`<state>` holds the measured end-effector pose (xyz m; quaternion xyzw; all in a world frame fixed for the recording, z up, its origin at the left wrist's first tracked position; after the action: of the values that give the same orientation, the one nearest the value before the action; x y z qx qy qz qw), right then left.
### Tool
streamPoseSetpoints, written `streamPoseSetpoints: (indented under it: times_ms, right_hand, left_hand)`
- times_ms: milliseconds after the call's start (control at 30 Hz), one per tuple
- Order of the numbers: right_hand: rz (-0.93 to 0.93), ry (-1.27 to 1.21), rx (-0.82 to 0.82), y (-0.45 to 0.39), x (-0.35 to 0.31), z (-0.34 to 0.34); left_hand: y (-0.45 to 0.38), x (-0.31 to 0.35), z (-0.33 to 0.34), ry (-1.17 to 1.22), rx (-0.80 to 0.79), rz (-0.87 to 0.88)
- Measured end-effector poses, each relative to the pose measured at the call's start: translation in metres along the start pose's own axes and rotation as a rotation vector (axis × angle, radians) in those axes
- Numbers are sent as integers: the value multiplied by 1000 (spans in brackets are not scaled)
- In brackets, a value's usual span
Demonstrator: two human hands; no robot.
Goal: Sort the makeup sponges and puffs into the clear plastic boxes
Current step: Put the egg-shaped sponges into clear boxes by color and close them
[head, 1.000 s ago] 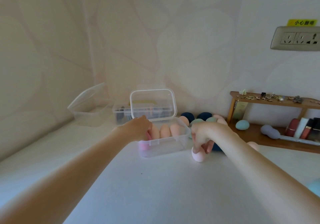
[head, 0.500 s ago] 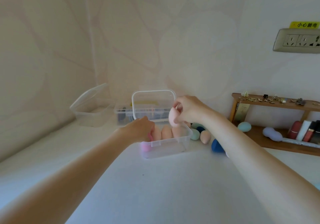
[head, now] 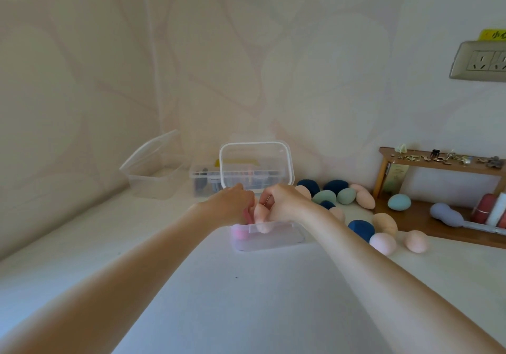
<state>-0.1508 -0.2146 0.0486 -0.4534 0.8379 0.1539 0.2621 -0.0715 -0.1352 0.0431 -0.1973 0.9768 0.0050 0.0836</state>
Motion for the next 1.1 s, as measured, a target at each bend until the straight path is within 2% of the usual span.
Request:
streamPoseSetpoints:
  times_ms: [267,367,567,633,700,767,833,900,1000,1100]
  right_hand:
    - [25,5,-45,-7,3,5]
    - [21,34,-78,-9,3,4]
    - [80,255,-146,-12,4,9]
    - [83,184,-178,-10,6,6]
    - [82,11,-209,-5,9,-5]
    - [66,-237,-125,-1,13,-27]
    - [33,-459,114,-4,22,-58]
    - [39,-457,309,-7,37,-81]
    - [74,-264,311,-17,60,-81]
    - [104,-111,171,-30,72,-64]
  left_hand:
    - [3,0,-3,-41,8,-37]
    - [3,-2,-10,-103,62,-70]
    - [-6,11,-17,87,40,13]
    - [-11,16,-14,82,27,16]
    - [-14,19,-11,82,-7,27]
    - [-17,21,-9,64,-46,55]
    - [-19,25,-8,30,-86,88]
    - [-21,27,-7,22,-124,93]
    - [-25,26,-8,26,-170,93]
    - [-27,22,-8,75,-202,98]
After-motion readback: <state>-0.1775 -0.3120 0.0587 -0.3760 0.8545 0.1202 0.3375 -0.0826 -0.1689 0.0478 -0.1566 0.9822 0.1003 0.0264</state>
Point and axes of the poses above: each hand's wrist, its own y-axis away from the middle knuckle, its own z-axis out of the palm, x = y × z, the point moved 4 cm from there along -y, towards the middle knuckle, and after that the axes turned 14 degrees about -y, right-handed, at the moved point
